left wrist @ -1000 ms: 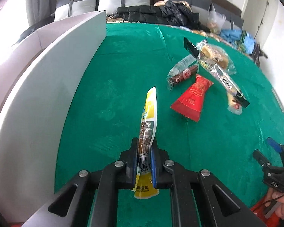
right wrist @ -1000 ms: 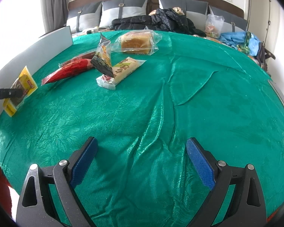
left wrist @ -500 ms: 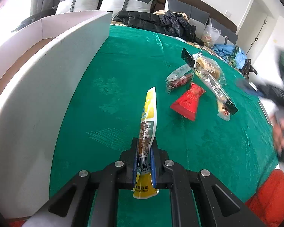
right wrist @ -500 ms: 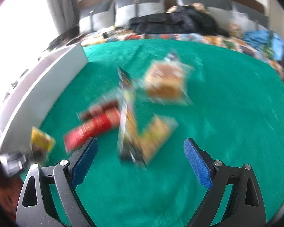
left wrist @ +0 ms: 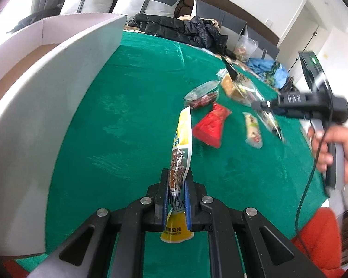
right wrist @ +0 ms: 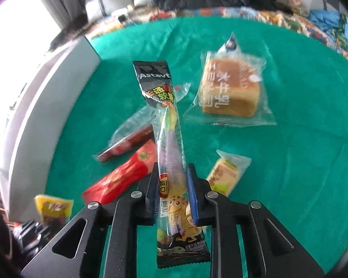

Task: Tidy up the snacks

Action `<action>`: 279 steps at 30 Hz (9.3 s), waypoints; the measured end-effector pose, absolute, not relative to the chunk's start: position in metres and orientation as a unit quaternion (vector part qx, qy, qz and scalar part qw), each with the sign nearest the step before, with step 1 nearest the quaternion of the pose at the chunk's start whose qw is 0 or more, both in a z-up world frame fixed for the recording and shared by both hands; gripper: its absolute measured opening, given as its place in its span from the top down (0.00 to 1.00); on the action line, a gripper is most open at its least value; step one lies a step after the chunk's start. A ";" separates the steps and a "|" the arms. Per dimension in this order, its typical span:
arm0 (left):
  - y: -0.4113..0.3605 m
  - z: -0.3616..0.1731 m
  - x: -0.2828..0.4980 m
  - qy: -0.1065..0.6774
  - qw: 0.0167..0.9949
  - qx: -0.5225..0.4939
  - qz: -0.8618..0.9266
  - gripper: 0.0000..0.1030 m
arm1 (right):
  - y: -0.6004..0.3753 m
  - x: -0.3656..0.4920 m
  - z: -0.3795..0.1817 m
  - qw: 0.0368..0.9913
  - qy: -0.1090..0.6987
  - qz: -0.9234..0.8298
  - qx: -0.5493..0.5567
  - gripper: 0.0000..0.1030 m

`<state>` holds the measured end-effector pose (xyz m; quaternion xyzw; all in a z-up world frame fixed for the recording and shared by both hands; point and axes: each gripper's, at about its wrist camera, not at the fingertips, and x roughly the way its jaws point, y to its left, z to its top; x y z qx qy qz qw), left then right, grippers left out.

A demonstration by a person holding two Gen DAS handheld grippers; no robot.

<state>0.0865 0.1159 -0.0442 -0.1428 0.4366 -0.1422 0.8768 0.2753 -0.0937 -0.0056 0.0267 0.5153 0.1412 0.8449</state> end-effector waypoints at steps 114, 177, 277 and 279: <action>0.060 -0.078 0.121 0.446 0.894 0.015 -0.035 0.00 | -0.215 0.140 -0.060 0.910 0.414 -0.023 0.001 0.15; 0.079 -0.076 0.136 0.494 0.869 -0.015 -0.015 0.23 | -0.215 0.141 -0.061 0.910 0.414 -0.023 0.001 0.15; 0.109 -0.068 0.118 0.456 0.884 -0.056 -0.082 0.85 | -0.125 0.144 -0.040 0.832 0.535 0.103 0.101 0.70; 0.110 -0.060 0.114 0.450 0.883 -0.088 -0.100 0.85 | -0.122 0.145 -0.038 0.834 0.533 0.105 0.097 0.70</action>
